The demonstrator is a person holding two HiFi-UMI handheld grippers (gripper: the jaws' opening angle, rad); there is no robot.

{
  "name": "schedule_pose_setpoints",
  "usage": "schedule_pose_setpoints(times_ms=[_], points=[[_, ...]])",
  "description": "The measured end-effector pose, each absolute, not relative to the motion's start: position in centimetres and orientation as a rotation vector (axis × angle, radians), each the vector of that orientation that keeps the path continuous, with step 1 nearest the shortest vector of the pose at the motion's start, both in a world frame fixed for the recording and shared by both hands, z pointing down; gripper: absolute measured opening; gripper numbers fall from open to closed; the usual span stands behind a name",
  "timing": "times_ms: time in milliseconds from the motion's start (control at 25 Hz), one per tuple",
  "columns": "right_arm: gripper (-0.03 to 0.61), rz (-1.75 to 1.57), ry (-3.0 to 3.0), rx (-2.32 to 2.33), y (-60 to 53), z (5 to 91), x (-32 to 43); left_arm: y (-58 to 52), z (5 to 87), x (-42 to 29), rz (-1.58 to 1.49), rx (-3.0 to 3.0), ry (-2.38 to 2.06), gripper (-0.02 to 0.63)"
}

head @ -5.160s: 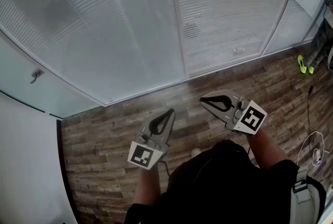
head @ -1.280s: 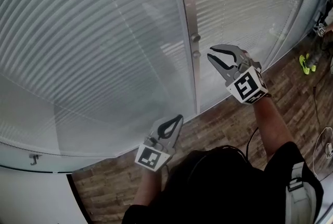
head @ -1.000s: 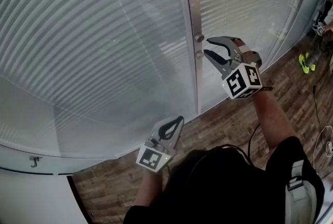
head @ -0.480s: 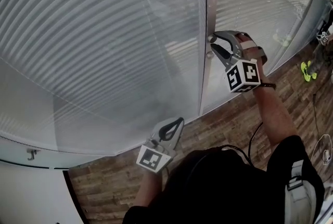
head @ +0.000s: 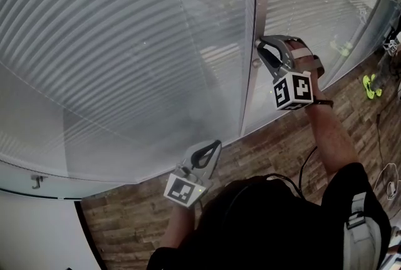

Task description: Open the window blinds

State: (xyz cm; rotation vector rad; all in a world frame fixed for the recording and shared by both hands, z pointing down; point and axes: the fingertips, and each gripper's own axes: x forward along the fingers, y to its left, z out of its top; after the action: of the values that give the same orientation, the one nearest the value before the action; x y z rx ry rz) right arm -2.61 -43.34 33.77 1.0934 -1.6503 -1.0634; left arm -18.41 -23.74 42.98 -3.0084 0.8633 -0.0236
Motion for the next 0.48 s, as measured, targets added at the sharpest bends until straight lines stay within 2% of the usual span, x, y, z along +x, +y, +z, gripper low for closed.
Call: schedule_pose_setpoints(times_ms=[480], points=[[0.126, -0.951, -1.786, 1.183, -43.47, 33.51, -2.56, -23.71, 42.93, -18.77, -0.030, -3.000, 0.878, 0.005]])
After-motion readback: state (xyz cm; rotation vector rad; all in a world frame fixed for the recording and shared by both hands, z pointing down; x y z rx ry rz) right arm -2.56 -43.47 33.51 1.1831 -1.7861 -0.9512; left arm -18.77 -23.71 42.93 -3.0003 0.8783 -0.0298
